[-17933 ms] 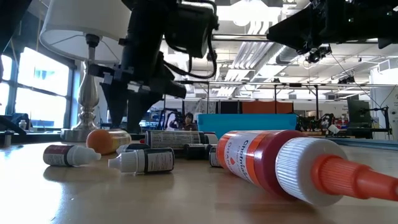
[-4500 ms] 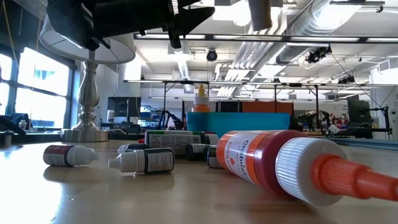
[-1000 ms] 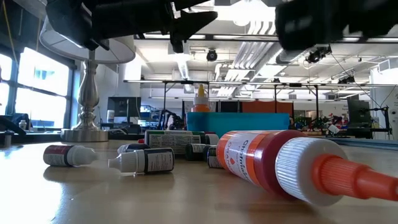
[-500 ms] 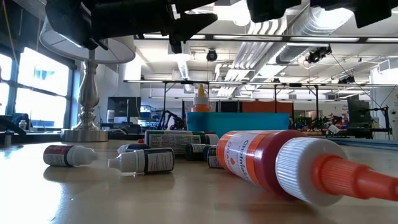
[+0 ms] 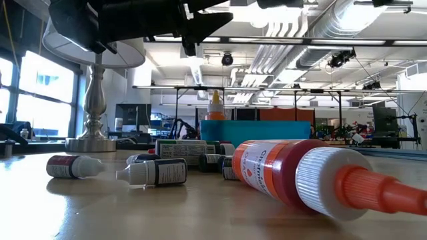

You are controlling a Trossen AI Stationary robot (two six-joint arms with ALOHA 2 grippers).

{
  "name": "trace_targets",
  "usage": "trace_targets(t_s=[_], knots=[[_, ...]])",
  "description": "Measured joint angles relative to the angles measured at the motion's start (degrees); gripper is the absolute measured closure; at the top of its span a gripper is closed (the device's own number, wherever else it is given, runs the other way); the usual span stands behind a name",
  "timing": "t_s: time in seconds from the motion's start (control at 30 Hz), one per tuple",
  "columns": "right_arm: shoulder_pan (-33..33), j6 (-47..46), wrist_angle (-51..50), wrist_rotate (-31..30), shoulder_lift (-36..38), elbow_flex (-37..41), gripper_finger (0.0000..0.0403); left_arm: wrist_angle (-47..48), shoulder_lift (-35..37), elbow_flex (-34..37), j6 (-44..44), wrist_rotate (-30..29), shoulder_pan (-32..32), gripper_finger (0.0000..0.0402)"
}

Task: Pick & Place food coloring
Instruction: Put the large orange food coloring bottle into the bin

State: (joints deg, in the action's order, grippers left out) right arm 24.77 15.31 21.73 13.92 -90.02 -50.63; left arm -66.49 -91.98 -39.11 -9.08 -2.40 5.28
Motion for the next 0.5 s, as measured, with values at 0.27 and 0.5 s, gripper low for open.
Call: trace_targets(t_s=[0.27,0.5], knots=[[0.0,8.7,-32.4,0.3,-2.2,-18.3,0.0253,-0.3,2.2,0.0,0.0,-0.1,0.0,0.0188],[0.6,11.3,-36.1,3.4,-8.7,-20.8,0.021,0.4,5.7,0.0,0.0,1.1,0.0,0.0188]])
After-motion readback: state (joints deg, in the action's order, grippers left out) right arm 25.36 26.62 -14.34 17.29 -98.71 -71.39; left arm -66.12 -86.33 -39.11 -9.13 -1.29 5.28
